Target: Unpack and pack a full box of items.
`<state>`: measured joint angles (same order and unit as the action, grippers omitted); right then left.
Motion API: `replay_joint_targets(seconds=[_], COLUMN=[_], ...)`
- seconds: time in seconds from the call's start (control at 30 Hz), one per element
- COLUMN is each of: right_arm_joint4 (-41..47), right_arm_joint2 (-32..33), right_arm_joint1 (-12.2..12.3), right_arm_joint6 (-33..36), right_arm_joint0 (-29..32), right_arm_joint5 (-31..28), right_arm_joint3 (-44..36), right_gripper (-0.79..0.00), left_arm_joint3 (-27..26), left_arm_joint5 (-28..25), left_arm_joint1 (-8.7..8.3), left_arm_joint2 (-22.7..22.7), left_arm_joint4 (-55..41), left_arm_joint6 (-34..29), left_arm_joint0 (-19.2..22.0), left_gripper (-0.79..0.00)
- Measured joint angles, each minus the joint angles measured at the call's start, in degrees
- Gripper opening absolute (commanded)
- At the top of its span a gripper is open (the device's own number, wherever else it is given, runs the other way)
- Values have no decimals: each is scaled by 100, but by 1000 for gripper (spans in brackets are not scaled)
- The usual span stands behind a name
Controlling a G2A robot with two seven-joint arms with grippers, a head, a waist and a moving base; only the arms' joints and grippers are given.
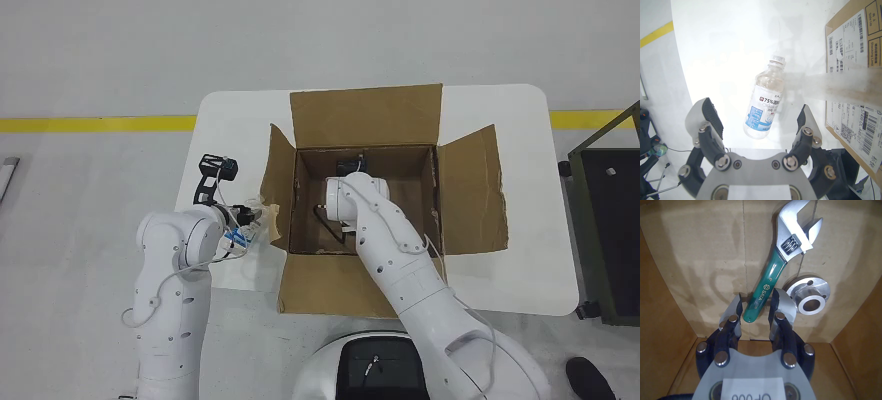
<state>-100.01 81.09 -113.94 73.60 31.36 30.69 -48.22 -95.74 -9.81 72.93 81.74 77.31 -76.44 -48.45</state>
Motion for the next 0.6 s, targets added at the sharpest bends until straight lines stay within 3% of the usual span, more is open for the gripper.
replay_joint_targets(seconds=[0.1,0.13,0.17,0.43,0.6], right_arm_joint4=[-1,-3,-4,53,57], right_arm_joint2=[-1,-1,-2,-124,-439], right_arm_joint1=[-1,-1,-1,2,30], right_arm_joint6=[-26,-38,-48,-67,36], right_arm_joint0=[-7,-7,-8,44,274], right_arm_joint5=[26,38,48,67,-234], right_arm_joint3=[16,19,22,-133,-743], right_gripper=[-656,-748,-785,-785,-785], left_arm_joint3=[0,0,0,0,0], left_arm_joint5=[0,0,0,0,0], left_arm_joint1=[0,0,0,0,0], left_arm_joint2=[0,0,0,0,0], left_arm_joint4=[0,0,0,0,0], left_arm_joint6=[0,0,0,0,0], left_arm_joint0=[0,0,0,0,0], left_gripper=[0,0,0,0,0])
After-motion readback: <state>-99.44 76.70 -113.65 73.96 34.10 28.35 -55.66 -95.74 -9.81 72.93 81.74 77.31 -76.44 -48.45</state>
